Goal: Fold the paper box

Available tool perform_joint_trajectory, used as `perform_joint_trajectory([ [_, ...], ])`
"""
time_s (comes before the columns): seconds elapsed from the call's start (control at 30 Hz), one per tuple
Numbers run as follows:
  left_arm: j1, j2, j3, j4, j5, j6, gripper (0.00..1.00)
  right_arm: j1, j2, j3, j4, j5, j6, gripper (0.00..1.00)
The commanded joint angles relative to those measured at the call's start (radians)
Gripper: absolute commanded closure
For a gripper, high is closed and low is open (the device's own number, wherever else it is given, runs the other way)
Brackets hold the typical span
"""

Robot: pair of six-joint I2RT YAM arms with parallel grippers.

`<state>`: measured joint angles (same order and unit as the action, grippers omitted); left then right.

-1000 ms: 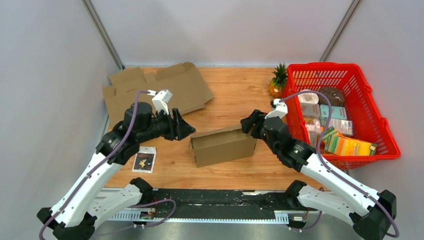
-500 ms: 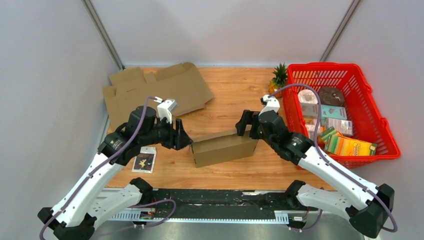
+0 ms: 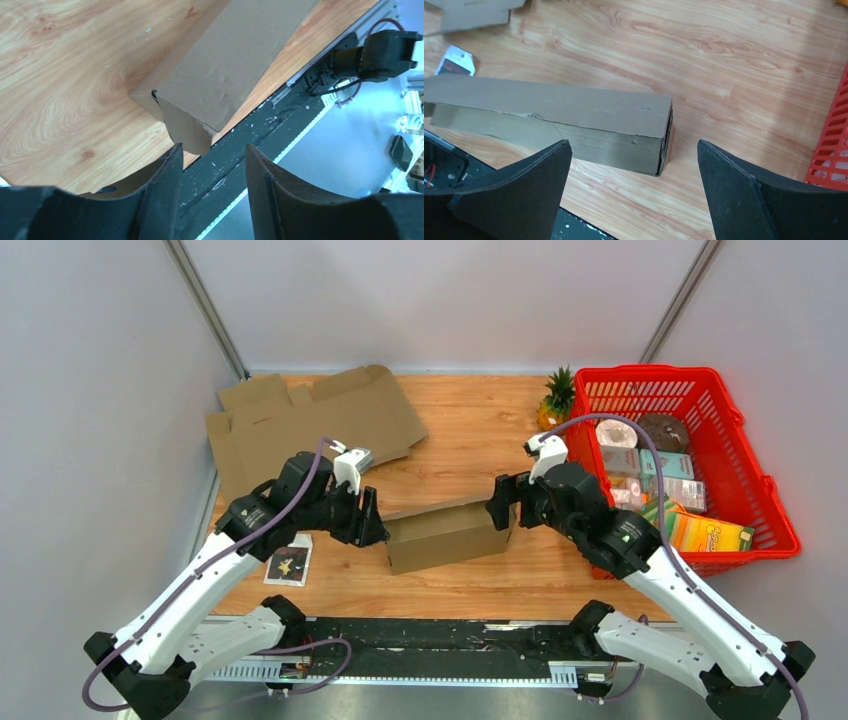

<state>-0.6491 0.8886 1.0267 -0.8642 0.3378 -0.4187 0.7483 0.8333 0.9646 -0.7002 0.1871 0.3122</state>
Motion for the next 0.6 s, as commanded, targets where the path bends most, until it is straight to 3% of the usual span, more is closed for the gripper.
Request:
perform_joint_trajectory([
  [0.0,-0.015,0.05,0.039,-0.01,-0.055,0.006,0.45,-0.003,0.02,0.01,-0.007,-0.014,-0.054,0.0],
  [0.2,-0.055,0.102,0.081,-0.074,-0.126,0.008,0.51,-0.003,0.05,-0.021,-0.004,0.078,-0.05,0.0],
  [0.4,-0.101,0.095,0.076,-0.076,-0.187,-0.037,0.5,-0.003,0.043,-0.085,0.065,0.081,-0.027,0.01],
  [0.57,-0.106,0.11,0.081,-0.059,-0.204,-0.069,0.77,-0.003,0.047,-0.116,0.099,0.06,-0.016,0.02],
])
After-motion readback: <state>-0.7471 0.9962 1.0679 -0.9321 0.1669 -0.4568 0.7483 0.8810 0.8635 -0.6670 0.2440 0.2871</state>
